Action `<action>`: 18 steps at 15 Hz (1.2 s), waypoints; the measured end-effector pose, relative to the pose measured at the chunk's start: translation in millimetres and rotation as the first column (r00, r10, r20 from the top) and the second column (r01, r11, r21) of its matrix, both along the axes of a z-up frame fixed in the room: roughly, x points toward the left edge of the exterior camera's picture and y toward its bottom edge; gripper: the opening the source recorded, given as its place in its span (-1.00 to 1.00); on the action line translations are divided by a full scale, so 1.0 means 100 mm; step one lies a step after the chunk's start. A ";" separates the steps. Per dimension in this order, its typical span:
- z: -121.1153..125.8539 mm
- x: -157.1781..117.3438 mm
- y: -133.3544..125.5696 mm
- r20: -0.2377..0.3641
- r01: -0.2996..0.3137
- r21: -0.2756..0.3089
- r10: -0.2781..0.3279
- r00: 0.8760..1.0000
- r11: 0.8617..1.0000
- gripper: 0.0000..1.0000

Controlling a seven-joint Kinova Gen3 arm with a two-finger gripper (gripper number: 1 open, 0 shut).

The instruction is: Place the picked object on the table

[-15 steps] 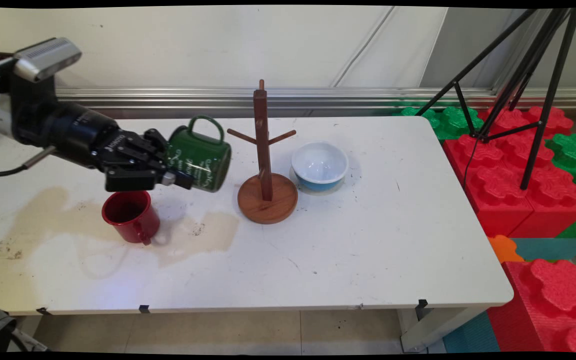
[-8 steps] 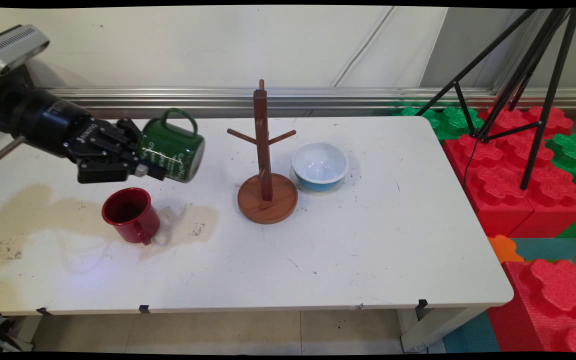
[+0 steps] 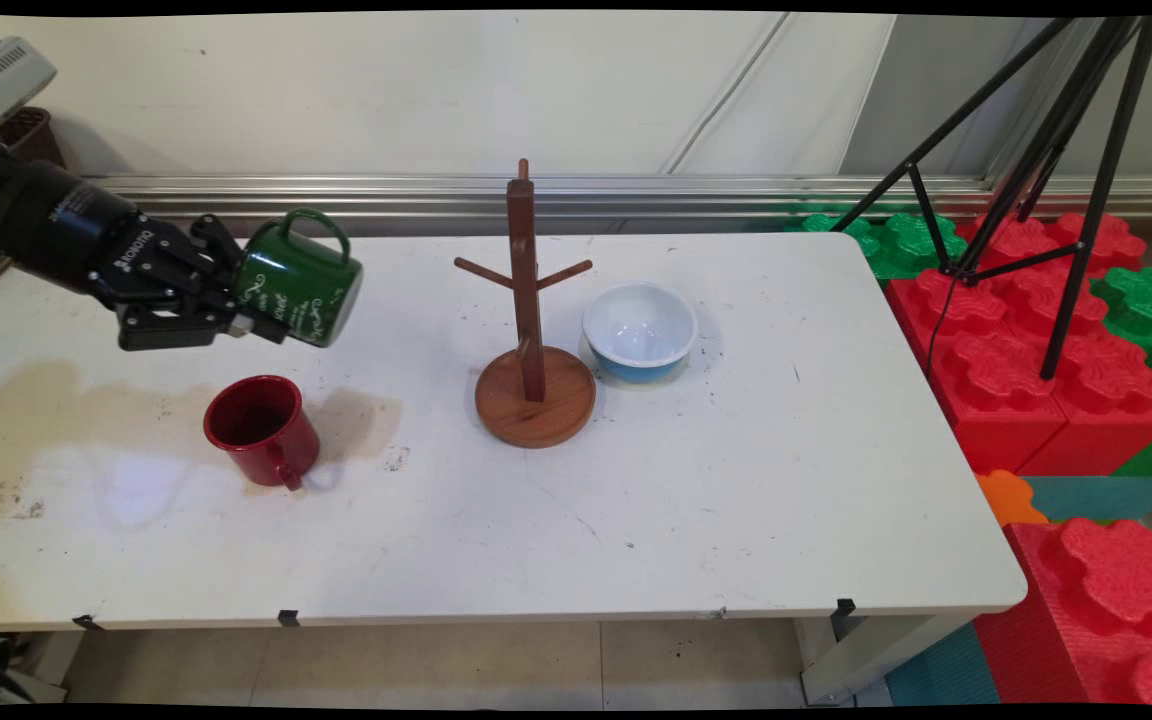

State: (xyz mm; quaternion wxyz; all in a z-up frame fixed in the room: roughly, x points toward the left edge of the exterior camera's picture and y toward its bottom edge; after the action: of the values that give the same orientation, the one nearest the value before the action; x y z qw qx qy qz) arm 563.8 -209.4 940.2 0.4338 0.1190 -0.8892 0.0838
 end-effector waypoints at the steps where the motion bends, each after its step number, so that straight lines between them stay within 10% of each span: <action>1: 0.01 0.05 0.00 0.024 0.002 -0.012 -0.001 1.000 1.000 -1.00; 8: 0.04 0.32 -0.09 0.168 -0.004 -0.083 0.018 0.986 0.997 -1.00; 18: -0.04 0.65 -0.46 0.361 0.004 -0.177 0.061 0.931 0.984 -1.00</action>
State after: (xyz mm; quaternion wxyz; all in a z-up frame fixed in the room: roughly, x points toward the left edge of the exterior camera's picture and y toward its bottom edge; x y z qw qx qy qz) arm 628.9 -254.9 936.6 0.2688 0.0759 -0.9415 0.1885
